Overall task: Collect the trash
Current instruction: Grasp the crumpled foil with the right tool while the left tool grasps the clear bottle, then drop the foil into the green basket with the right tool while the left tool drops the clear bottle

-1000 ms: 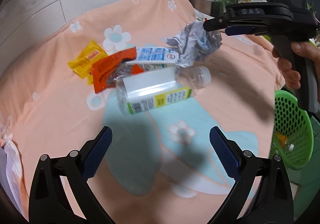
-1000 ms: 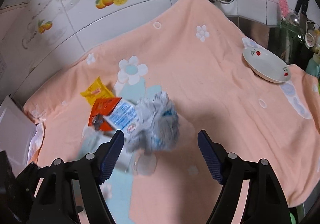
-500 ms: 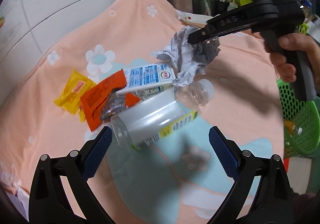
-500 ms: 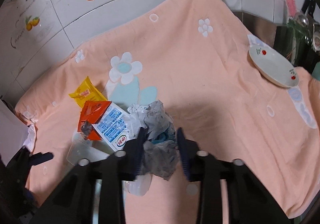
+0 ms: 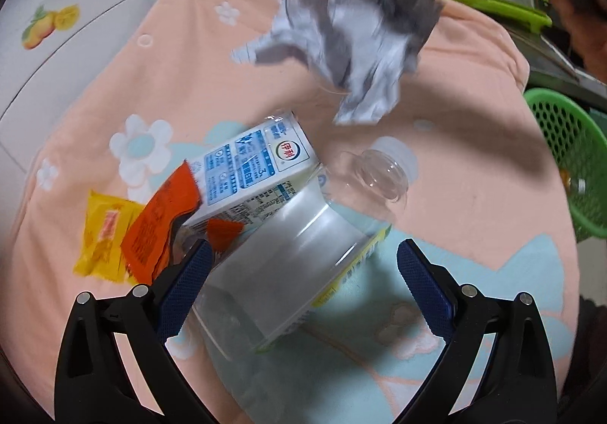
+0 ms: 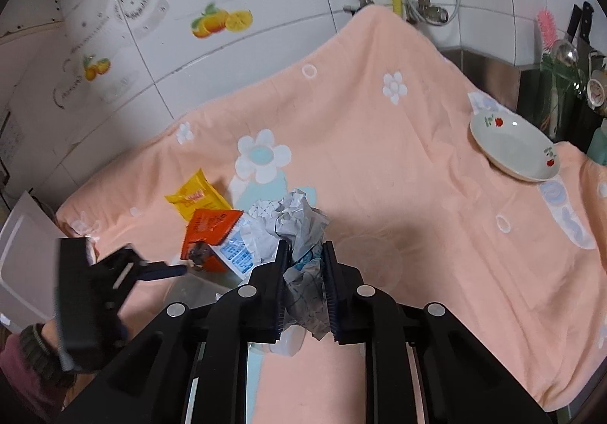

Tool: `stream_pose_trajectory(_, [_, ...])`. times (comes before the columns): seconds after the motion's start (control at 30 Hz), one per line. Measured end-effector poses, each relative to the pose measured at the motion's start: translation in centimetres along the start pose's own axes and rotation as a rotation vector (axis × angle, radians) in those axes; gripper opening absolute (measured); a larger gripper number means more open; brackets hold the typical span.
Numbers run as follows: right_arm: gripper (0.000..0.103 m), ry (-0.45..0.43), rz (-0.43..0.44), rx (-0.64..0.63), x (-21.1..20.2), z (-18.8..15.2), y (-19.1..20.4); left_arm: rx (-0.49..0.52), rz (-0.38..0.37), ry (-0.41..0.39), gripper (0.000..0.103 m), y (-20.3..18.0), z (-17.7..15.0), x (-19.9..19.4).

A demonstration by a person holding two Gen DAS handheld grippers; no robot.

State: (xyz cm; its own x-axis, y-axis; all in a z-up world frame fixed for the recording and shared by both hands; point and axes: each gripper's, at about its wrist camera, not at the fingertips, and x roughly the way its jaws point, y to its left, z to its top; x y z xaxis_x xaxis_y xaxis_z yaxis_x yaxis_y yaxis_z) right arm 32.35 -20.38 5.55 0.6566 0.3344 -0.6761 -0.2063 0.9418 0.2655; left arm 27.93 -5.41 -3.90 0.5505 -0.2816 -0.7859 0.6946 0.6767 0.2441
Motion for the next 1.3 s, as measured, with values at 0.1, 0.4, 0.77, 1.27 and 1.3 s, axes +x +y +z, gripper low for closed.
stream_pose_trajectory(0.1, [0.017,-0.016,0.01,0.002,-1.4,-0.2,-0.2,0.013,-0.03,-0.004,0.096,0.2,0.3,0.6])
stream_pose_trajectory(0.4, [0.017,-0.043,-0.016,-0.002,-6.4,-3.9,-1.6,0.013,-0.092,0.01,0.089,0.7,0.9,2.6])
stream_pose_trajectory(0.77, [0.017,-0.025,-0.133,0.021,-13.1,-11.1,-6.0,-0.046,-0.079,0.031,0.076,-0.5,1.0,2.0])
stream_pose_trajectory(1.27, [0.024,0.119,-0.381,0.184,-15.6,-21.8,-14.5,-0.134,-0.055,0.03,0.064,-2.1,1.3,2.1])
stream_pose_trajectory(1.3, [0.026,0.124,-0.381,0.198,-15.6,-22.2,-14.9,-0.143,-0.051,0.029,0.063,-2.3,1.1,1.9])
